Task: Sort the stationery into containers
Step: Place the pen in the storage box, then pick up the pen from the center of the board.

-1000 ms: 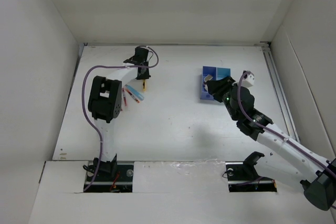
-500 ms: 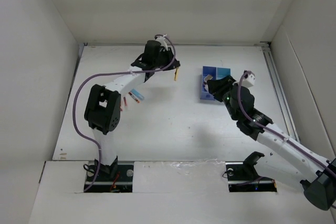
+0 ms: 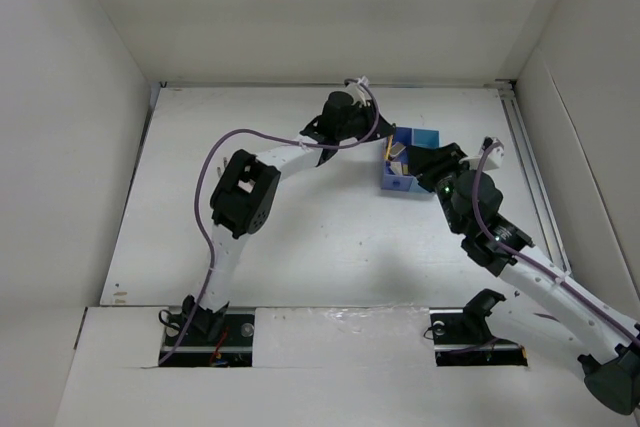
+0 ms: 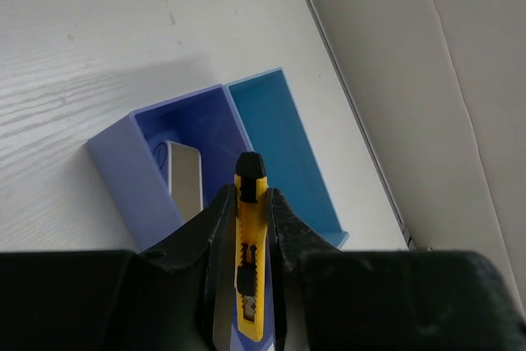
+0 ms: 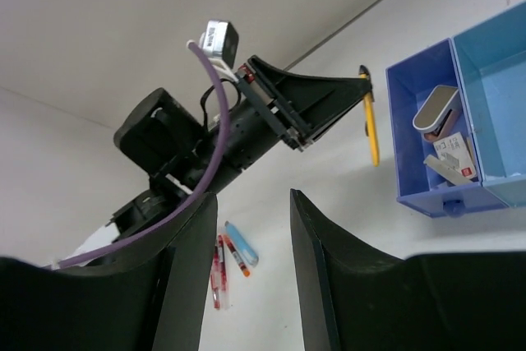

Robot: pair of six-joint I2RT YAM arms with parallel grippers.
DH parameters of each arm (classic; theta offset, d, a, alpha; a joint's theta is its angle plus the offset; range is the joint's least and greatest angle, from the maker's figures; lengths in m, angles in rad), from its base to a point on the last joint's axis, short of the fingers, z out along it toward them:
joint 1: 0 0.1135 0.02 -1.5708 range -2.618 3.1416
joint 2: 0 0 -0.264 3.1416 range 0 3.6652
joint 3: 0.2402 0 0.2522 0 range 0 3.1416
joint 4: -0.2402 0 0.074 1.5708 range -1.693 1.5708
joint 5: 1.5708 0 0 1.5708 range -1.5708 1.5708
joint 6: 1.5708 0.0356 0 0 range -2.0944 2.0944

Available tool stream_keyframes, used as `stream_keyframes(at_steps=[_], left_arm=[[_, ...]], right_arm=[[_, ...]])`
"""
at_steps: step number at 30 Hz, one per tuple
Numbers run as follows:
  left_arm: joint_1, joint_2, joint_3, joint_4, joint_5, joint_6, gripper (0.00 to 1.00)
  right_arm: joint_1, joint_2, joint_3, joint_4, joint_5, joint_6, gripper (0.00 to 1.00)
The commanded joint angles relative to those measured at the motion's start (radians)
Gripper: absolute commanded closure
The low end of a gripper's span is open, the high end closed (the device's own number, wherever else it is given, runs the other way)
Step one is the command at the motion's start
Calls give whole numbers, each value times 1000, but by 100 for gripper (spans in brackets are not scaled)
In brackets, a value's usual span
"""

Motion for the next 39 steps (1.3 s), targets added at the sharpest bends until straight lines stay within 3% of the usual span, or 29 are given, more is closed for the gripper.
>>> stream_keyframes(at_steps=[1,10,15,18,19,20,25,31,34,35,36,39], left_arm=[[-26,17,80,128,-4,-39,100],[-35,62,104,167,9,-60,97],[-35,62,94,167,9,-42,64],[-35,62,85,167,9,-33,55],[-35,62,96,153,9,-33,36],[-35,62,96,142,9,-8,1],[-35,-48,33,93,-57,61,0],[-35,-292,-247,82,-312,148,0],[-9,-496,-442,82,-422,139,0],[-9,-496,-443,82,-422,139,0],[3,-583,-481,82,-445,139,0],[3,-746,-634,73,-553,115,0]], right_arm=[[10,-19,-8,49,18,6,54],[10,-19,-8,49,0,6,54],[10,-8,-8,49,0,6,54],[10,-8,-8,49,0,6,54],[10,-8,-8,49,0,6,54],[10,-8,-8,49,0,6,54],[10,1,-8,49,0,6,54],[10,1,1,49,-11,6,55],[10,1,1,49,-11,-4,70],[10,1,1,49,-20,-4,70],[10,1,1,49,-20,-4,78],[10,10,1,49,-31,-4,84]])
